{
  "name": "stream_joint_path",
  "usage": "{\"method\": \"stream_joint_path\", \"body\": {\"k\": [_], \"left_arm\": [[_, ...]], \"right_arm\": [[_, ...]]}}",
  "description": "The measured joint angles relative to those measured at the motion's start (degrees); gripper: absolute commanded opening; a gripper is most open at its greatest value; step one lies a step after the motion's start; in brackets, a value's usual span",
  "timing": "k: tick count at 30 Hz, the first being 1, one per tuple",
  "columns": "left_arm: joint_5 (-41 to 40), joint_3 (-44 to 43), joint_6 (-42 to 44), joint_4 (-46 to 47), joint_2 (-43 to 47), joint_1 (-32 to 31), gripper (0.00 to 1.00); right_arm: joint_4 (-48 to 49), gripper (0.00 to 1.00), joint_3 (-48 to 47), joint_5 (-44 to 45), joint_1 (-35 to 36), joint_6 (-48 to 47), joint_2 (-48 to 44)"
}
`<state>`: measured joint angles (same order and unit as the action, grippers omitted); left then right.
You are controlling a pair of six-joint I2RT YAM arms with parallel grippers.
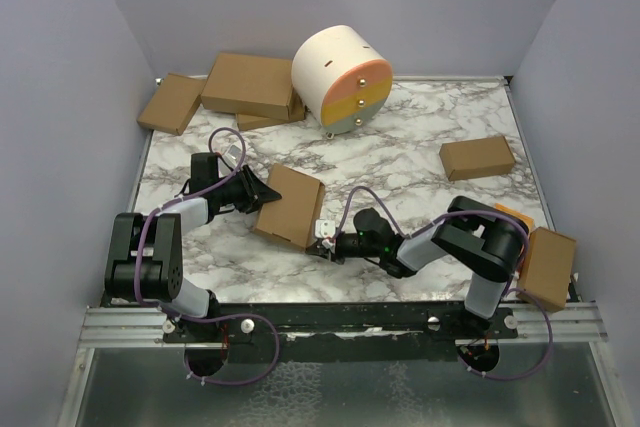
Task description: Fold the paper box
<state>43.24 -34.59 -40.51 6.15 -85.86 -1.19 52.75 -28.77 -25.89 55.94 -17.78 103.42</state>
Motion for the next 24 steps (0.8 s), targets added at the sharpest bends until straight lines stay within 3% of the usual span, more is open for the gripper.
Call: {"method": "stream_joint_path", "body": {"k": [24], "left_arm": [[0.5,-0.2,1.3,0.0,-0.3,0.2,0.0]], "right_arm": [[-1.5,0.01,-1.5,-1.9,-0.9,3.9,1.2]]}}
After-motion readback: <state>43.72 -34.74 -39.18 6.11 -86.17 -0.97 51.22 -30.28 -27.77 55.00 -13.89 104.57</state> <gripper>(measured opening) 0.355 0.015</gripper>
